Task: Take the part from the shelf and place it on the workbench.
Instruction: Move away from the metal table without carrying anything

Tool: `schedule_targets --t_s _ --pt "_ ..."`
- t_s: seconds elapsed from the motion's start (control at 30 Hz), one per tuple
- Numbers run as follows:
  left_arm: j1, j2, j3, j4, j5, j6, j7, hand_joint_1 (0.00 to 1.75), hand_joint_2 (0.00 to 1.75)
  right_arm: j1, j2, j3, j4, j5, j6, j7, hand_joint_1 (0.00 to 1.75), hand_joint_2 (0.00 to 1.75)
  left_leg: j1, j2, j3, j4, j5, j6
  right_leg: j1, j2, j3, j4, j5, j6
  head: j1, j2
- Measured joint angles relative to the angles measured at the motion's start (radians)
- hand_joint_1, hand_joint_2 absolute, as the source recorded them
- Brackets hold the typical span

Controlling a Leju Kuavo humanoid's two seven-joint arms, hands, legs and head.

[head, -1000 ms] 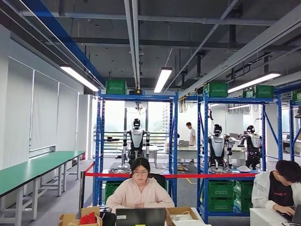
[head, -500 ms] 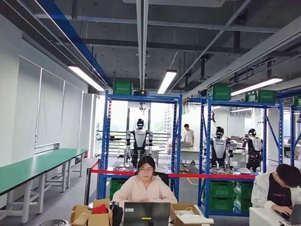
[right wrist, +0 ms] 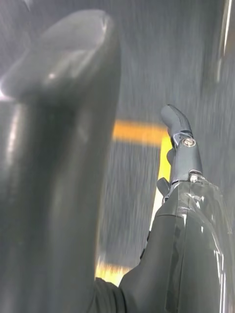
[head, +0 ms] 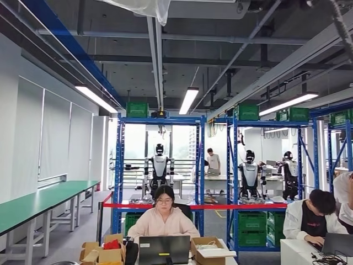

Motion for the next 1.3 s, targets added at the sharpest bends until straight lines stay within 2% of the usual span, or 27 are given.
schedule_targets --t_s 0.03,0.07,0.1,0.17,0.23,0.27,0.3,0.37,0.4,0.43,0.5,0.53,0.57,0.6,0.63,0.67,0.73,0.8,0.9,0.93,1.0,1.07,1.1,1.17,1.2,1.23,1.3 --pt "-0.002 -0.001 0.000 0.000 -0.001 0.000 0.002 0.00 0.00 -0.006 0.000 -0.014 0.050 -0.004 -0.013 0.027 0.00 0.00 -0.001 0.000 -0.005 0.059 -0.019 -0.001 0.002 -0.002 -0.021 0.009 0.008 -0.001 0.000 0.000" --pt "-0.004 -0.001 -0.001 0.000 -0.003 0.001 0.005 0.00 0.00 -0.008 0.000 -0.030 0.094 -0.010 -0.025 0.059 0.00 0.00 -0.001 0.000 0.000 0.097 -0.012 -0.001 0.003 -0.003 -0.043 0.021 0.016 0.000 0.000 0.000" --pt "-0.005 -0.001 -0.001 0.000 -0.004 0.000 0.007 0.00 0.00 -0.009 0.000 -0.044 0.128 -0.016 -0.036 0.089 0.00 0.00 -0.001 0.000 0.017 0.104 0.016 -0.001 0.003 -0.005 -0.067 0.033 0.023 0.001 0.000 0.000" --pt "-0.007 -0.001 -0.003 0.000 -0.007 -0.001 0.011 0.00 0.00 -0.012 0.001 -0.072 0.184 -0.029 -0.053 0.154 0.00 0.00 -0.002 0.000 0.097 0.022 0.064 0.003 0.003 -0.003 -0.114 0.061 0.036 0.005 0.000 0.000" --pt "-0.011 -0.001 -0.006 0.000 -0.009 -0.003 0.011 0.00 0.00 -0.016 0.004 -0.095 0.221 -0.037 -0.061 0.218 0.00 0.00 -0.004 0.000 0.199 -0.122 0.052 0.009 0.006 -0.001 -0.147 0.090 0.045 0.012 0.000 0.000" --pt "-0.015 -0.002 -0.008 0.000 -0.011 -0.005 0.011 0.00 0.00 -0.018 0.005 -0.104 0.237 -0.038 -0.063 0.253 0.00 0.00 -0.005 0.000 0.231 -0.171 0.036 0.011 0.007 -0.001 -0.157 0.100 0.051 0.017 0.000 0.000" --pt "-0.017 -0.003 -0.010 0.000 -0.012 -0.007 0.011 0.00 0.00 -0.020 0.007 -0.113 0.251 -0.037 -0.064 0.289 0.00 0.00 -0.007 0.000 0.243 -0.199 0.026 0.013 0.008 -0.001 -0.165 0.106 0.058 0.022 0.000 0.000" --pt "-0.019 -0.007 -0.012 0.000 -0.015 -0.010 0.011 0.00 0.00 -0.023 0.009 -0.128 0.279 -0.035 -0.065 0.365 0.00 0.00 -0.005 0.003 0.231 -0.205 0.031 0.022 0.006 0.003 -0.180 0.116 0.056 0.034 0.000 0.001" --pt "-0.018 -0.009 -0.014 0.000 -0.017 -0.010 0.010 0.00 0.00 -0.023 0.011 -0.134 0.290 -0.034 -0.066 0.403 0.00 0.00 -0.003 0.005 0.221 -0.206 0.039 0.029 0.003 0.006 -0.189 0.135 0.030 0.040 0.000 0.000" --pt "-0.019 -0.010 -0.015 0.000 -0.019 -0.010 0.010 0.00 0.00 -0.023 0.013 -0.141 0.300 -0.033 -0.068 0.438 0.00 0.00 -0.003 0.007 0.209 -0.207 0.051 0.036 0.000 0.009 -0.200 0.170 -0.013 0.046 0.000 0.000" --pt "-0.019 -0.010 -0.018 0.000 -0.020 -0.011 0.009 0.00 0.00 -0.023 0.019 -0.152 0.314 -0.031 -0.072 0.491 0.00 0.00 -0.007 0.009 0.181 -0.207 0.074 0.043 -0.008 0.011 -0.223 0.286 -0.110 0.054 0.000 0.000" --pt "-0.019 -0.010 -0.020 0.000 -0.020 -0.011 0.009 0.00 0.00 -0.023 0.021 -0.156 0.320 -0.028 -0.073 0.507 0.00 0.00 -0.009 0.010 0.167 -0.206 0.086 0.044 -0.011 0.011 -0.229 0.343 -0.133 0.057 0.000 0.000" --pt "-0.019 -0.010 -0.021 0.000 -0.020 -0.011 0.009 0.00 0.00 -0.023 0.023 -0.159 0.324 -0.025 -0.073 0.518 0.00 0.00 -0.010 0.011 0.152 -0.206 0.098 0.044 -0.012 0.011 -0.225 0.378 -0.131 0.060 0.000 0.000" --pt "-0.019 -0.010 -0.023 0.000 -0.020 -0.011 0.009 0.00 0.00 -0.023 0.025 -0.161 0.327 -0.022 -0.073 0.525 0.00 0.00 -0.011 0.013 0.136 -0.206 0.110 0.043 -0.013 0.011 -0.206 0.381 -0.107 0.062 0.000 0.000" --pt "-0.019 -0.010 -0.024 0.000 -0.020 -0.011 0.009 0.00 0.00 -0.023 0.027 -0.162 0.330 -0.019 -0.073 0.530 0.00 0.00 -0.012 0.013 0.121 -0.206 0.122 0.042 -0.013 0.011 -0.170 0.347 -0.075 0.062 0.000 0.000" --pt "-0.019 -0.010 -0.025 0.000 -0.021 -0.011 0.010 0.00 0.00 -0.024 0.028 -0.163 0.331 -0.016 -0.073 0.533 0.00 0.00 -0.012 0.013 0.109 -0.206 0.133 0.040 -0.013 0.012 -0.118 0.282 -0.050 0.059 0.000 0.000" --pt "-0.018 -0.010 -0.027 0.000 -0.021 -0.011 0.010 0.00 0.00 -0.026 0.030 -0.164 0.332 -0.014 -0.072 0.536 0.00 0.00 -0.013 0.012 0.094 -0.205 0.148 0.036 -0.011 0.013 -0.016 0.146 -0.039 0.051 0.000 0.000" --pt "-0.018 -0.010 -0.028 0.000 -0.021 -0.011 0.010 0.00 0.00 -0.027 0.031 -0.164 0.332 -0.013 -0.072 0.537 0.00 0.00 -0.014 0.012 0.090 -0.205 0.153 0.034 -0.009 0.014 0.026 0.092 -0.048 0.046 0.000 0.000" --pt "-0.018 -0.010 -0.028 0.000 -0.022 -0.011 0.010 0.00 0.00 -0.027 0.031 -0.164 0.332 -0.013 -0.072 0.537 0.00 0.00 -0.014 0.012 0.090 -0.205 0.153 0.034 -0.009 0.014 0.029 0.087 -0.048 0.045 0.000 0.000" --pt "-0.018 -0.010 -0.029 0.000 -0.022 -0.011 0.010 0.00 0.00 -0.028 0.031 -0.166 0.333 -0.011 -0.071 0.535 0.00 0.00 -0.014 0.013 0.085 -0.204 0.163 0.029 -0.007 0.015 0.037 0.065 -0.047 0.040 0.000 0.001" --pt "-0.018 -0.010 -0.034 0.000 -0.023 -0.016 0.003 0.00 0.00 -0.030 0.033 -0.174 0.338 -0.003 -0.060 0.528 0.00 0.00 -0.012 0.010 0.038 -0.078 0.069 0.012 -0.003 0.008 0.014 0.029 -0.021 0.016 0.000 0.001" --pt "-0.017 -0.010 -0.038 0.000 -0.023 -0.020 -0.004 0.00 0.00 -0.031 0.035 -0.179 0.342 0.004 -0.047 0.525 0.00 0.00 -0.009 0.006 0.000 0.082 -0.025 0.000 -0.001 0.001 -0.038 0.028 0.013 -0.002 0.000 0.001" --pt "-0.018 -0.010 -0.039 0.000 -0.023 -0.020 -0.004 0.00 0.00 -0.032 0.035 -0.179 0.342 0.006 -0.044 0.528 0.00 0.00 -0.009 0.006 0.010 0.099 -0.007 -0.001 -0.001 0.001 -0.060 0.039 0.020 -0.001 0.000 0.000" --pt "-0.019 -0.009 -0.039 0.000 -0.019 -0.019 -0.001 0.00 0.00 -0.032 0.036 -0.179 0.342 0.009 -0.038 0.536 0.00 0.00 -0.007 0.006 0.076 0.035 0.050 -0.002 -0.002 0.002 -0.102 0.063 0.030 0.004 0.000 0.000" --pt "-0.021 -0.009 -0.039 0.000 -0.015 -0.018 0.004 0.00 0.00 -0.032 0.036 -0.180 0.342 0.010 -0.035 0.540 0.00 0.00 -0.005 0.006 0.129 -0.033 0.062 -0.002 -0.001 0.002 -0.121 0.077 0.033 0.008 0.000 0.000" --pt "-0.022 -0.009 -0.039 0.000 -0.010 -0.017 0.009 0.00 0.00 -0.032 0.037 -0.181 0.342 0.011 -0.032 0.544 0.00 0.00 -0.005 0.006 0.177 -0.103 0.057 0.000 0.000 0.002 -0.135 0.090 0.036 0.012 0.000 0.000" --pt "-0.025 -0.010 -0.039 0.000 -0.002 -0.012 0.019 0.00 0.87 -0.032 0.037 -0.183 0.342 0.012 -0.028 0.550 0.00 0.00 -0.007 0.004 0.228 -0.188 0.033 0.005 0.003 0.002 -0.155 0.108 0.045 0.022 0.000 0.000"
